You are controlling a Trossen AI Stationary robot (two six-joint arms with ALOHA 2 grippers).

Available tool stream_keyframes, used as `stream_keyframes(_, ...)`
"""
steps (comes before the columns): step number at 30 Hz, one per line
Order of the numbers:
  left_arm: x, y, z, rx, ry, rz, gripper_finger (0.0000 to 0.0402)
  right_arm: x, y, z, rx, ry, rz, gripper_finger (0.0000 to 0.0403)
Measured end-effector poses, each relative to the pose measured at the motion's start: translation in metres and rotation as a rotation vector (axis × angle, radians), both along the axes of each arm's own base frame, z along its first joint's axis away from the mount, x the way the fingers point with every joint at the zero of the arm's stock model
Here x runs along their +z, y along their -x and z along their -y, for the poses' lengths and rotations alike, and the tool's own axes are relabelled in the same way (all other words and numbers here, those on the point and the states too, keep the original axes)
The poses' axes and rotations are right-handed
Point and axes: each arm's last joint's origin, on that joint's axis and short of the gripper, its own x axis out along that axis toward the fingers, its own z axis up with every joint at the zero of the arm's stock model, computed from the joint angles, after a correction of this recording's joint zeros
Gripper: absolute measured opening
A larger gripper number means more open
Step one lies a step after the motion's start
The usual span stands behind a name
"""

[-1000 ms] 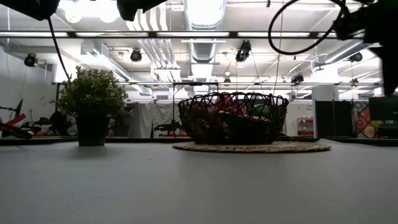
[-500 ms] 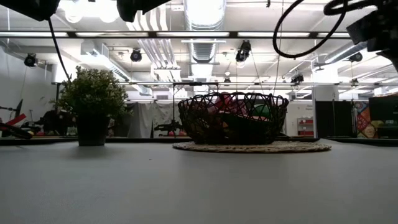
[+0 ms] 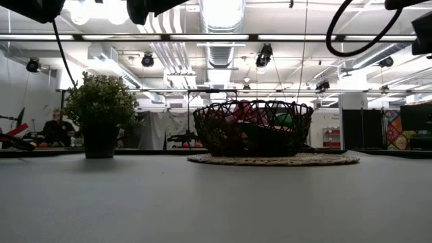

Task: Build produce basket
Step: Put the red bell pepper into the black wire basket

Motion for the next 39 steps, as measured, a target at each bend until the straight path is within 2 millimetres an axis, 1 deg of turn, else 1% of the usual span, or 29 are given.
stream_keyframes(5,-0.001,0.000,0.000,0.000,-0.002,-0.004,0.0266,-0.004,0.001,0.001,0.007,0.001,-0.005,0.0326)
stream_keyframes(9,-0.001,0.000,0.000,0.001,-0.006,-0.006,0.0266,-0.013,0.001,0.000,0.019,-0.039,0.007,0.0326)
stream_keyframes(17,-0.002,0.000,0.000,0.002,-0.016,-0.011,0.0266,-0.030,0.005,0.004,0.017,-0.040,-0.003,0.0323)
stream_keyframes(19,-0.002,0.000,0.000,0.004,-0.026,-0.013,0.0266,-0.034,0.006,0.004,0.015,-0.053,-0.004,0.0311)
stream_keyframes(22,-0.002,0.000,0.000,0.005,-0.027,-0.013,0.0266,-0.039,0.007,0.005,0.011,-0.060,0.005,0.0273)
stream_keyframes(25,-0.001,0.000,0.000,0.004,-0.026,-0.011,0.0266,-0.038,0.007,0.005,0.006,-0.061,0.007,0.0225)
stream_keyframes(26,-0.001,0.000,0.000,0.005,-0.026,-0.010,0.0266,-0.038,0.007,0.005,0.004,-0.062,0.009,0.0220)
stream_keyframes(33,0.000,0.000,0.000,0.006,-0.024,-0.008,0.0266,-0.024,-0.004,-0.003,-0.024,-0.080,0.104,0.0220)
stream_keyframes(39,0.001,0.000,0.000,0.005,-0.021,-0.002,0.0266,-0.016,-0.021,-0.014,0.002,-0.131,0.301,0.0220)
